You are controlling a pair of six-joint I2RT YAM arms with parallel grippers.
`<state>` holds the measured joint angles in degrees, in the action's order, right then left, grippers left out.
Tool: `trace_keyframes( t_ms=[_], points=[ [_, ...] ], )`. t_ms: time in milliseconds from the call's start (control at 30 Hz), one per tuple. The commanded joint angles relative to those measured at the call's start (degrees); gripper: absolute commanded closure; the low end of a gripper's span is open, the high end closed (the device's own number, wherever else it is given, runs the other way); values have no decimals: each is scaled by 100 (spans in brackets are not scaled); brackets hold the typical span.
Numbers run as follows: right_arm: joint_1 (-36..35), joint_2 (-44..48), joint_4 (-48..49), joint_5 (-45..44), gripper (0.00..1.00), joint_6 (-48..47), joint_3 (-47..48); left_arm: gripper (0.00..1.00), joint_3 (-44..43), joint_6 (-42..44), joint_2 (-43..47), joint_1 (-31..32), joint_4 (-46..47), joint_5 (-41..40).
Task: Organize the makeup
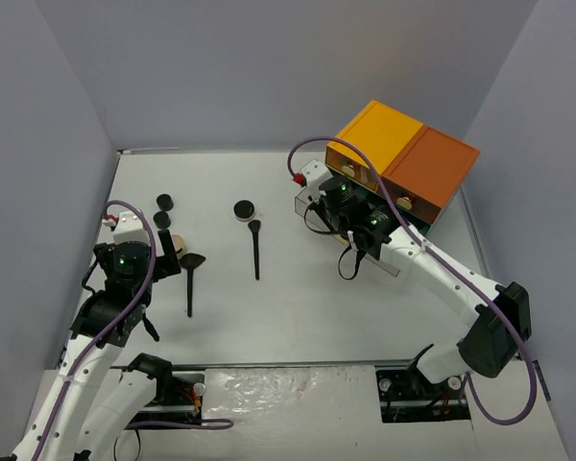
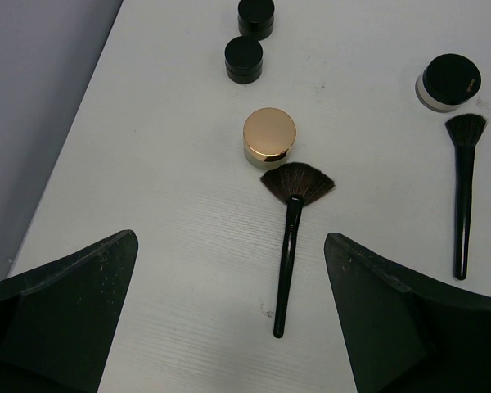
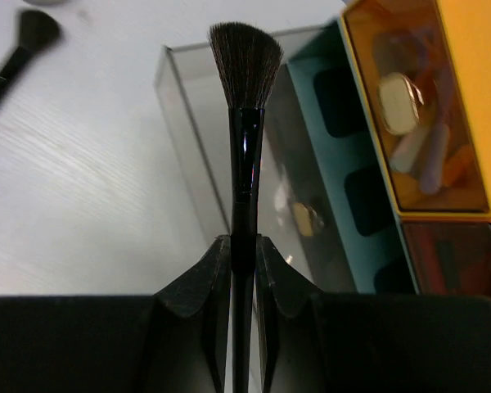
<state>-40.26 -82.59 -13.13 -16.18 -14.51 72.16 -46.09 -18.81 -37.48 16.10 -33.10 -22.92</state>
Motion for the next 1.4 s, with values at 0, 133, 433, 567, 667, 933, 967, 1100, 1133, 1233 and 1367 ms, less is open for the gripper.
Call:
trace_keyframes(
  t_ms=[0, 133, 433, 567, 667, 933, 967, 1100, 1133, 1233, 1367],
  points=[
    [580, 68, -93, 27, 98, -608, 0, 3, -102, 44, -33, -37, 323, -29],
    [845, -124, -88, 6, 80, -592, 62, 3, -105, 50, -23, -37, 331, -23],
    [285, -373, -137, 261, 26, 880, 857, 3, -102, 50, 4, -37, 329, -55],
    [-418, -917, 38, -29, 24, 1635, 1178, 3, -94, 44, -5, -37, 338, -55],
    [-745, -1434, 397, -71, 23, 2417, 1270, 3, -102, 35, -22, -37, 319, -49],
    [-1157, -2997, 824, -373, 23, 3505, 1762, 3, -95, 11, -5, -37, 304, -52],
    [-1159, -3129, 872, -351, 23, 3542, 1818, 3, -93, 4, -5, -37, 304, -42],
    [-1185, -3676, 968, -247, 26, 3628, 2121, 3, -101, -8, -14, -37, 296, -46],
    [-1186, -3748, 986, -245, 27, 3647, 2158, 3, -94, -1, -14, -37, 296, -46],
    [-1203, -3965, 1045, -254, 30, 3675, 2219, 3, -93, -2, -16, -37, 280, -53],
    [-1203, -4193, 1073, -248, 36, 3729, 2173, 3, -93, -4, -26, -33, 292, -42]
  ],
)
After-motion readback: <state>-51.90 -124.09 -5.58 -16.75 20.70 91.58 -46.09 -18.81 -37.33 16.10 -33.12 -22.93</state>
